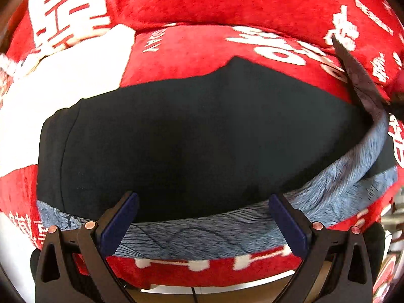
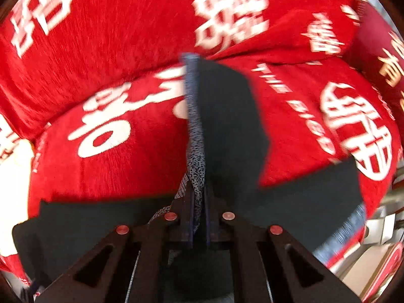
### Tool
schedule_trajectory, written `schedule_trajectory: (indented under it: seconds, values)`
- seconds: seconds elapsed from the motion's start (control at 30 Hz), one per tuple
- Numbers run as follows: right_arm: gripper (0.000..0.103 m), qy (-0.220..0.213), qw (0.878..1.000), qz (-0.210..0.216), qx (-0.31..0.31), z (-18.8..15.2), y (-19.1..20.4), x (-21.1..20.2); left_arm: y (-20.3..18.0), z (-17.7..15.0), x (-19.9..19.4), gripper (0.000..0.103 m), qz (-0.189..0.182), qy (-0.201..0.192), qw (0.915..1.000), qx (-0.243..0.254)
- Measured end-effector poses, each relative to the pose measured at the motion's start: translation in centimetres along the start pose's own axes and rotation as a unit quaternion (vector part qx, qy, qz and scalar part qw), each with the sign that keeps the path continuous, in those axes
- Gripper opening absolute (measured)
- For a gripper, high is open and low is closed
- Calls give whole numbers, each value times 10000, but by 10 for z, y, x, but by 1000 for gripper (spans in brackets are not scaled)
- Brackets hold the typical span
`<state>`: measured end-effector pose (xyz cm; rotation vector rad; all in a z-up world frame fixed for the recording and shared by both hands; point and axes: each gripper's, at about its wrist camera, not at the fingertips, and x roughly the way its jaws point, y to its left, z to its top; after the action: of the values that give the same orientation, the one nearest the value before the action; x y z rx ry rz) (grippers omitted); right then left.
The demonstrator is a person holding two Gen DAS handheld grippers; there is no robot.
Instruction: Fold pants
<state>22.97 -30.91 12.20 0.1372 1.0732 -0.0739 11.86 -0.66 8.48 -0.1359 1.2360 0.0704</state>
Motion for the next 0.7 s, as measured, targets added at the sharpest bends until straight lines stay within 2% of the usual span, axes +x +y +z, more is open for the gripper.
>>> schedule_trajectory:
  seconds: [0.07,0.13,0.33,0.43,0.5,0.6,0.63,0.67,0.7]
  values:
    - [6,-126,9997,17,186,-24,-28,-21,-12,-2,-6,103,-109,-69,9997,208]
    - [6,-87,9995,10,313,-42,-50,-26,-24,-3,-7,103,-179,-83,9990,409]
    - [6,102,9983,-201,545,-94,-87,-7,-58,-3,4,103,-176,42,9968,785]
    - [6,72,9974,-336,628,-107,-100,10,-73,-2,15,103,-92,143,9949,991]
    - [6,102,9973,-233,691,-115,-111,16,-80,-4,23,103,-7,206,9932,1145]
    - [7,-259,9971,193,684,-118,-127,12,-89,-6,31,103,186,219,9911,1298]
    - [10,-275,9963,351,730,-117,-134,11,-91,-6,31,103,177,211,9911,1305]
    - [23,-268,9940,592,875,-115,-147,10,-93,-5,30,103,140,250,9911,1303]
    - [46,-303,9913,710,1064,-114,-160,9,-93,-5,30,103,125,279,9911,1298]
